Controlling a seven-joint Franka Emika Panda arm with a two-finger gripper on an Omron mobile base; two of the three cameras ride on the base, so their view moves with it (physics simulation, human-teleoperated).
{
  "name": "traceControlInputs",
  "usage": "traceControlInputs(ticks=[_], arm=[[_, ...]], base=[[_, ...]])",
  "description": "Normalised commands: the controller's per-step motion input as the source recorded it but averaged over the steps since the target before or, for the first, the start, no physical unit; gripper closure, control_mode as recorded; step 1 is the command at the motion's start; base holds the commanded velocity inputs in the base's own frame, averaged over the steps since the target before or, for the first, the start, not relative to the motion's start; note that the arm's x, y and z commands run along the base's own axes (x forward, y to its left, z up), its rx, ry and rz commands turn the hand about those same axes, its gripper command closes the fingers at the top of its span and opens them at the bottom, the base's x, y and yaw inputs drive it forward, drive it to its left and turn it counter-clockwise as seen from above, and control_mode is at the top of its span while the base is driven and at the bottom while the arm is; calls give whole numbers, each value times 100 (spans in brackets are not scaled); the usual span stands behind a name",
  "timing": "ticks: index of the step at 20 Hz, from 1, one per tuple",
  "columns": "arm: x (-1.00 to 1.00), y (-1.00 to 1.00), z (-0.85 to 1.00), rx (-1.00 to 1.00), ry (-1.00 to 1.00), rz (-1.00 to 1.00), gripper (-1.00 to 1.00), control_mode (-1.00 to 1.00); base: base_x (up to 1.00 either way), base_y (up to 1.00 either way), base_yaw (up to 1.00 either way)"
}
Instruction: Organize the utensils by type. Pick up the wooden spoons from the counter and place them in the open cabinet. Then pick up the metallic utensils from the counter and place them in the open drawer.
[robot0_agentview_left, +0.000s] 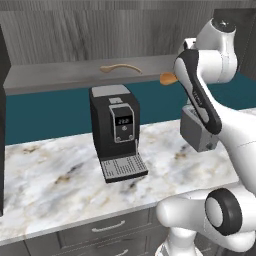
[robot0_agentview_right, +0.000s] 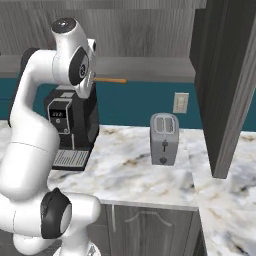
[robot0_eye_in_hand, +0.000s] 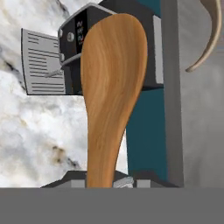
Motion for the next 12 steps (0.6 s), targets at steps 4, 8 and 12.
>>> traceControlInputs(ticks=[4,8,12], arm=[[38,-12,0,0,-20,8,100,-100],[27,-6,1,0,-35,7,100,-100],[32,-1,11,0,-31,3,100,-100]], base=[[0,0,0],[0,0,0],[0,0,0]])
